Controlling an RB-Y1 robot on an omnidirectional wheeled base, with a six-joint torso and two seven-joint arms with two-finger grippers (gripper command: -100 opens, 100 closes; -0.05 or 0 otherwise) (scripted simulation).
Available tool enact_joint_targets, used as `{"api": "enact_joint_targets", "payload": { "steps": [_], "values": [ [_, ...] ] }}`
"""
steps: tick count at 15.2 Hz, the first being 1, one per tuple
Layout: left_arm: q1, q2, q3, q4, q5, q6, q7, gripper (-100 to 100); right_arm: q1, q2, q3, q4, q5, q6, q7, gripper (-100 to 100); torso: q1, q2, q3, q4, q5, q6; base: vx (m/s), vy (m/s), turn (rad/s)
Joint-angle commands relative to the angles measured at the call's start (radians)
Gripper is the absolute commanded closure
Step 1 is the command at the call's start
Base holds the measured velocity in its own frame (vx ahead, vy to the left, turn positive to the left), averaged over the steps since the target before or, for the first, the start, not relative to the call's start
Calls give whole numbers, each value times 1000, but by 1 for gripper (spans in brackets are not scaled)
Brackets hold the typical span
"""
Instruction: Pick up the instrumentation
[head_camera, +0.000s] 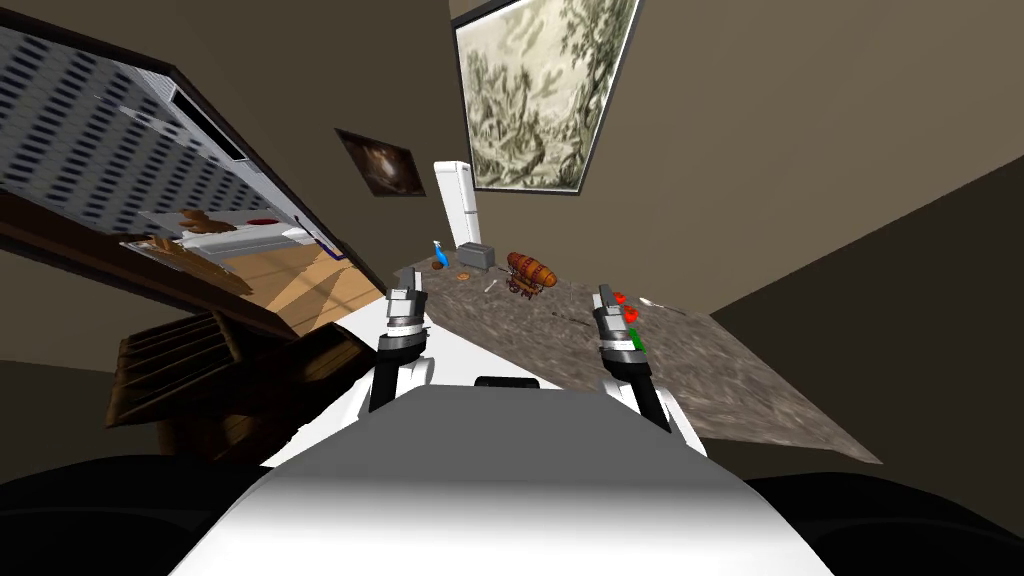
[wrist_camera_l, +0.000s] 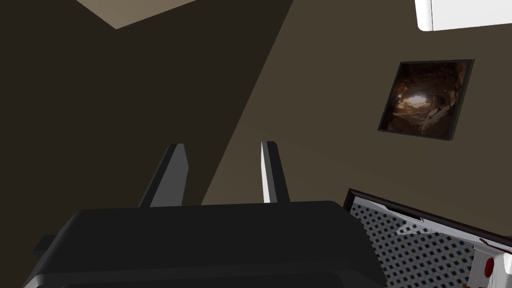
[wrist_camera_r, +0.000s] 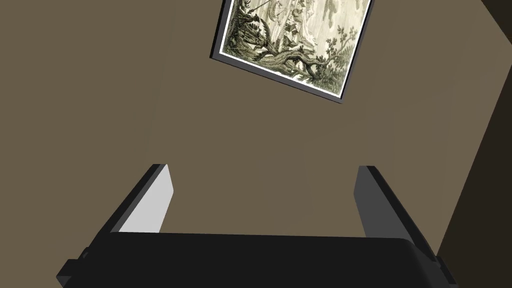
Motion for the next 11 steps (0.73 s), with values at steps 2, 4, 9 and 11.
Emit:
{"api": "enact_joint_targets", "payload": {
  "steps": [2, 4, 9, 11],
  "values": [
    [0, 0, 0, 0, 0, 0, 0, 0, 18, -70, 3, 21, 4, 8, 3, -100, 0, 0, 0, 0, 0, 0, -1, -19, 133],
    [0, 0, 0, 0, 0, 0, 0, 0, 18, -92, 3, 21, 4, 8, 3, -100, 0, 0, 0, 0, 0, 0, -1, -17, 77],
    [0, 0, 0, 0, 0, 0, 0, 0, 45, -194, 6, 50, 9, 14, 7, -100, 0, 0, 0, 0, 0, 0, -2, -19, 125],
    [0, 0, 0, 0, 0, 0, 0, 0, 60, -248, 8, 67, 11, 17, 9, -100, 0, 0, 0, 0, 0, 0, -1, -17, 115]
  ]
}}
